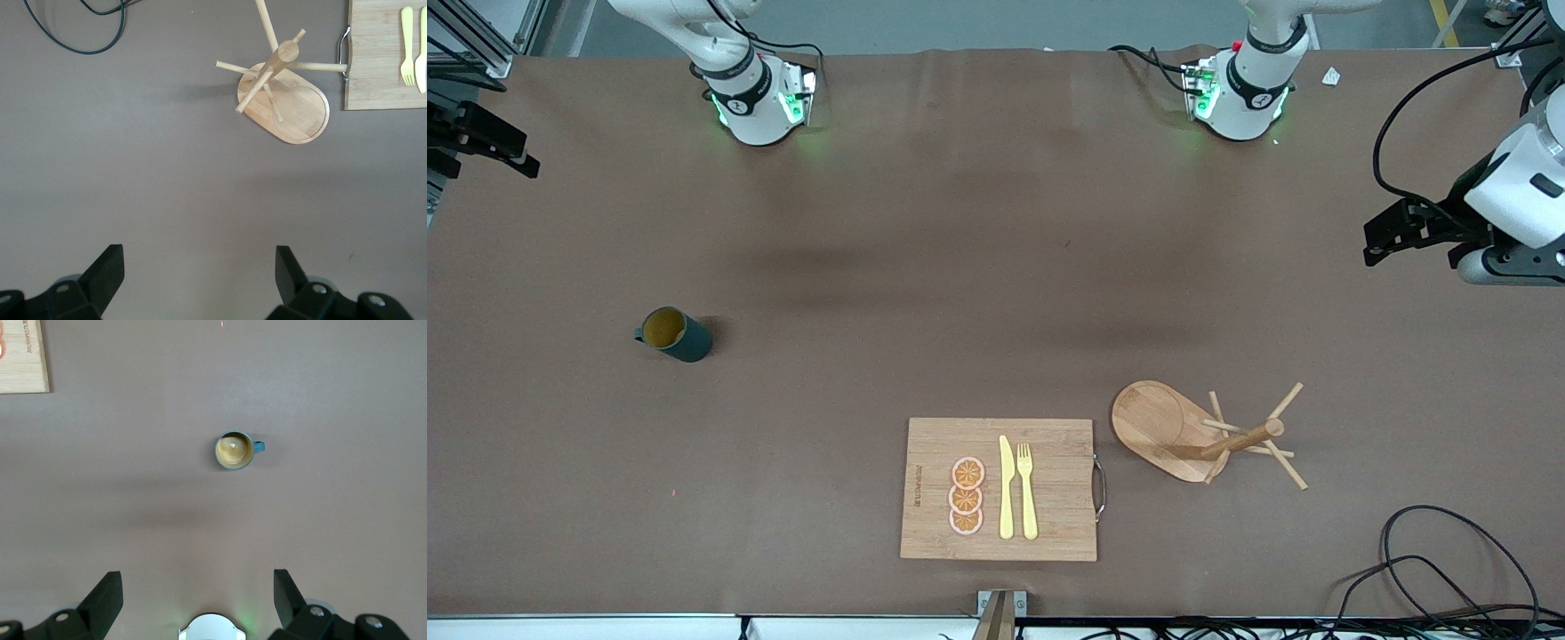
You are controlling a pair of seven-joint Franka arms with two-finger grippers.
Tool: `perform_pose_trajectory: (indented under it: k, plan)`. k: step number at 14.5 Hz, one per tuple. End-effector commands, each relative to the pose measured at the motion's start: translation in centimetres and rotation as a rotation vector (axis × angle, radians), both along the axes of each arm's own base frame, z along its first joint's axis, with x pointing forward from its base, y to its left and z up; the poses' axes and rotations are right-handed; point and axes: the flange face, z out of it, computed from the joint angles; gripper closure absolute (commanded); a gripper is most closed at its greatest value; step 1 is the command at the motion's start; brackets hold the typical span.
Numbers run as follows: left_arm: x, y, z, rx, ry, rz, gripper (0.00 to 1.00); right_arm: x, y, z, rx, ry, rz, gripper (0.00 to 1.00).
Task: Pass cup and hang on rack
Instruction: 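Move the right gripper toward the teal mug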
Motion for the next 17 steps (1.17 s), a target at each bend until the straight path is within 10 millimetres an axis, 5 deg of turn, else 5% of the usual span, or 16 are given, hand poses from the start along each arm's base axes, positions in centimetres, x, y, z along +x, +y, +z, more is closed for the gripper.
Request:
perform_pose_trajectory:
  k: [1,12,17]
  plan:
    - [-0.2,0.1,0.5,0.010,0.001,-0.003,0.00,-0.7,-0.2,0.6,0.002,-0.011,0.028,0.00]
    - [-0.2,-0.2,0.6,0.007,0.001,-0.005,0.00,-0.7,-0.3,0.9,-0.005,-0.012,0.016,0.00]
    - [-0.2,0.1,0.6,0.006,0.000,-0.006,0.00,1.1,-0.8,-1.4,-0.005,0.027,0.014,0.00]
